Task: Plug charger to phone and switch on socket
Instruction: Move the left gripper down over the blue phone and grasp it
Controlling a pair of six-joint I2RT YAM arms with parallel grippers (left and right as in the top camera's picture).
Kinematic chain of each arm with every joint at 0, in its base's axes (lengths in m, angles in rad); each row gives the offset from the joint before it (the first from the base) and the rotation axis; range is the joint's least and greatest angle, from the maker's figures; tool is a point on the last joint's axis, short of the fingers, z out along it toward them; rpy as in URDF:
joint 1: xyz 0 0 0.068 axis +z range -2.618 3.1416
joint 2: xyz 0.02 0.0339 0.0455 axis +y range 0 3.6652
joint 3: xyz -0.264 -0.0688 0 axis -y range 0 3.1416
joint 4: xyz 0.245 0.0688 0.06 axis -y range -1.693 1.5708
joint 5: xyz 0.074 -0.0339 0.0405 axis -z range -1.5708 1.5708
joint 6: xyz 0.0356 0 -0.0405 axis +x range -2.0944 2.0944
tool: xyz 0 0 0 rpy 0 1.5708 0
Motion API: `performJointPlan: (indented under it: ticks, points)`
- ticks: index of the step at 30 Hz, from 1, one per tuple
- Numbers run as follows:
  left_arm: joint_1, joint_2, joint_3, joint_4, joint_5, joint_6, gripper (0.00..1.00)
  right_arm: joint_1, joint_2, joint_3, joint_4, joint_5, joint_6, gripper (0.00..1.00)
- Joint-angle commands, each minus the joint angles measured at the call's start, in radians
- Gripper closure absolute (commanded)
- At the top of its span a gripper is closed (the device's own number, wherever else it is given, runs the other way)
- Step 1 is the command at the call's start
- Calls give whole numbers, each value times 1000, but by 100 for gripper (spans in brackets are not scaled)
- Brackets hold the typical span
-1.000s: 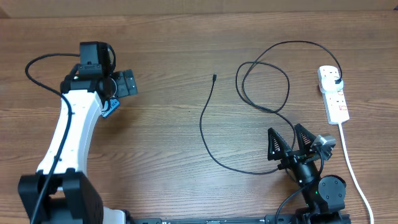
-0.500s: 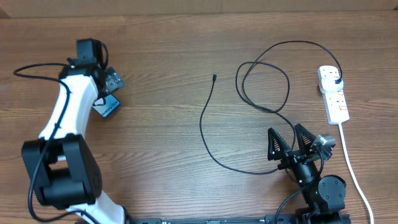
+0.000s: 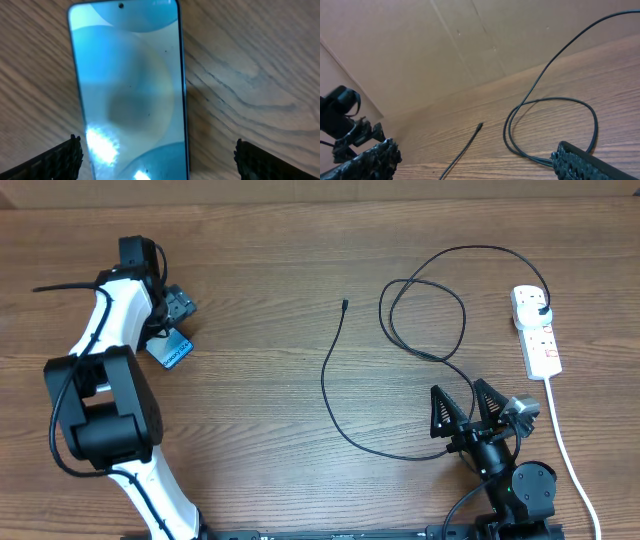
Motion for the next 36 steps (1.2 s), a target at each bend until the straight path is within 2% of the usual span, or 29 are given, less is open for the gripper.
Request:
performJointPlan:
  ticks: [1, 18, 36]
  points:
    - [9, 35, 26, 12, 5, -20, 0, 6, -6, -11, 5, 10, -3, 0]
    - [40, 89, 25, 46, 34, -16, 0, 6, -6, -11, 5, 10, -3, 0]
    - [40, 168, 24, -2, 34, -5, 2, 6, -6, -11, 5, 10, -3, 0]
